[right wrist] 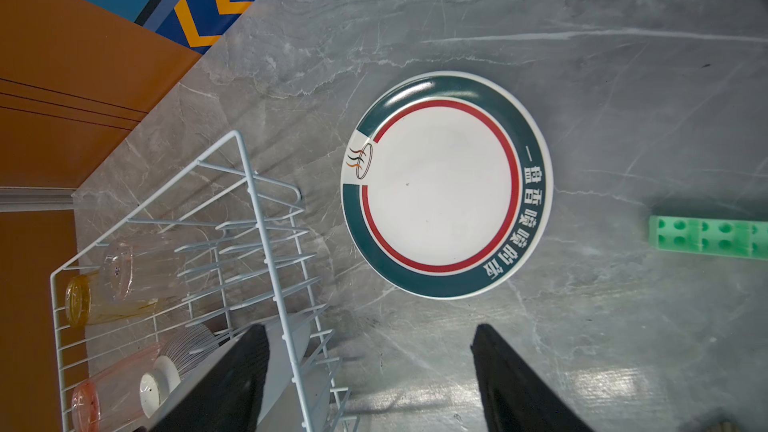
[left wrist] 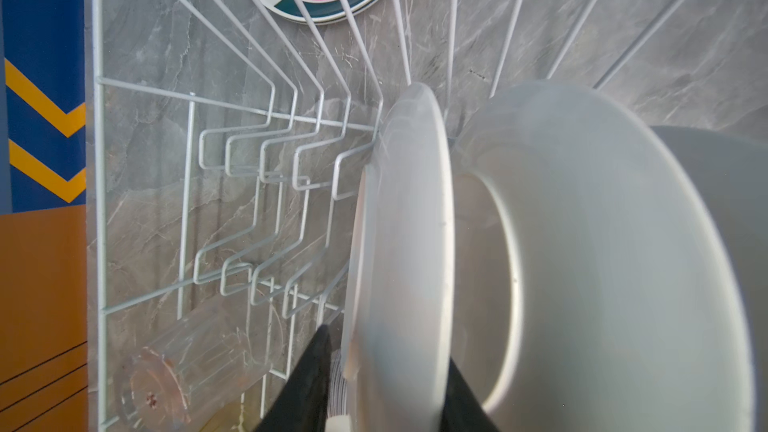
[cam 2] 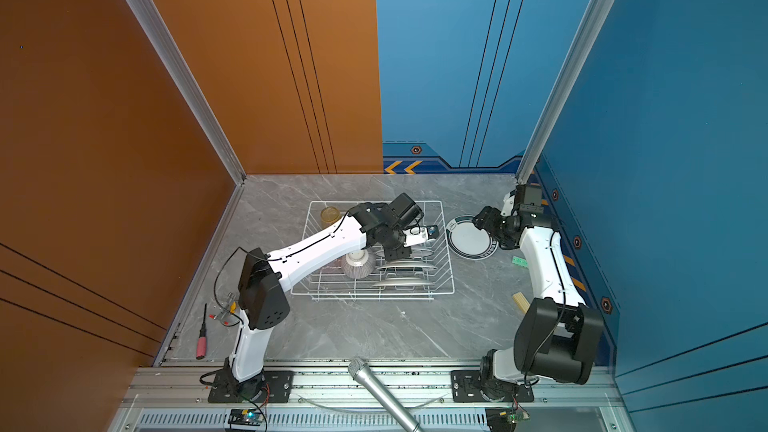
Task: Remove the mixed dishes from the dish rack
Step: 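Lower the left gripper onto the rim of the next white plate and close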
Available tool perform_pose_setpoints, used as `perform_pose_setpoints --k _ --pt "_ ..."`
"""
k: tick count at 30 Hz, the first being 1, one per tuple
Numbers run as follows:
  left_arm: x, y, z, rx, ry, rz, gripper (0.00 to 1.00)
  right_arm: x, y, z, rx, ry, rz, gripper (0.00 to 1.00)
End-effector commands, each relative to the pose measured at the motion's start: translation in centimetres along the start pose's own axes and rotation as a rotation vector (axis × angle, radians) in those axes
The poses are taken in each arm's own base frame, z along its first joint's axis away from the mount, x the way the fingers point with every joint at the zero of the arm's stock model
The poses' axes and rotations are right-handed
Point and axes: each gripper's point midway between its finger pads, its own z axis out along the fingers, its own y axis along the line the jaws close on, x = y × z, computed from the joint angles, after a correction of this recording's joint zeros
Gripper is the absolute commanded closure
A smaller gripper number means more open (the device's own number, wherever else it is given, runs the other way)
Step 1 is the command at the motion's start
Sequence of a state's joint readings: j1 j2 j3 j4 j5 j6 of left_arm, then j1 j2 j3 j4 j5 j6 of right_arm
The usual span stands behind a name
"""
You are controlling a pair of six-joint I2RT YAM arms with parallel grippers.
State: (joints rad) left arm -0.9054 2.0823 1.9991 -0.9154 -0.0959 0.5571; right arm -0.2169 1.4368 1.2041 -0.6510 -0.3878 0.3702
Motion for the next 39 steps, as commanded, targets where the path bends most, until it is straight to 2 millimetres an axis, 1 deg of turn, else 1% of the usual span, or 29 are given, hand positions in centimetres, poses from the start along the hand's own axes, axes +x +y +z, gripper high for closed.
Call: perform_pose_setpoints --k 1,3,12,21,26,29,33,39 --pt "-0.4 0.7 -0.4 -0.046 0.016 0.025 0.7 0.3 0.2 -0.5 -0.022 -0.011 -0.005 0.24" --pt "-0.5 1.0 -0.3 -0.061 0.021 0.022 0.74 0.3 0.2 -0.5 -0.026 -0.011 0.0 0.24" --pt "-0.5 2.1 0.3 -0.164 0.065 0.055 0.85 0.6 0.2 -0.2 -0.038 -0.002 0.003 0.24" --pt "-1.2 3.3 0.1 -0.327 0.072 0.097 0.91 0.4 0.3 -0.4 -0.05 -0.009 0.003 0.24" --pt "-1.2 3.5 -0.1 -0.341 0.071 0.092 1.0 0.5 0.4 -0.4 -0.056 -0.007 0.003 0.24" --pt "-1.2 3.4 -0.3 -0.339 0.068 0.092 1.0 0.5 0.4 -0.4 -0.057 -0.007 0.006 0.24" --pt "-1.4 3.7 -1.2 -0.355 0.049 0.075 1.0 0.3 0.5 -0.5 -0.06 -0.011 0.006 0.24" --pt "-1.9 4.9 -4.0 -0.383 -0.013 0.005 1.0 0.3 0.6 -0.5 -0.064 -0.015 0.004 0.24"
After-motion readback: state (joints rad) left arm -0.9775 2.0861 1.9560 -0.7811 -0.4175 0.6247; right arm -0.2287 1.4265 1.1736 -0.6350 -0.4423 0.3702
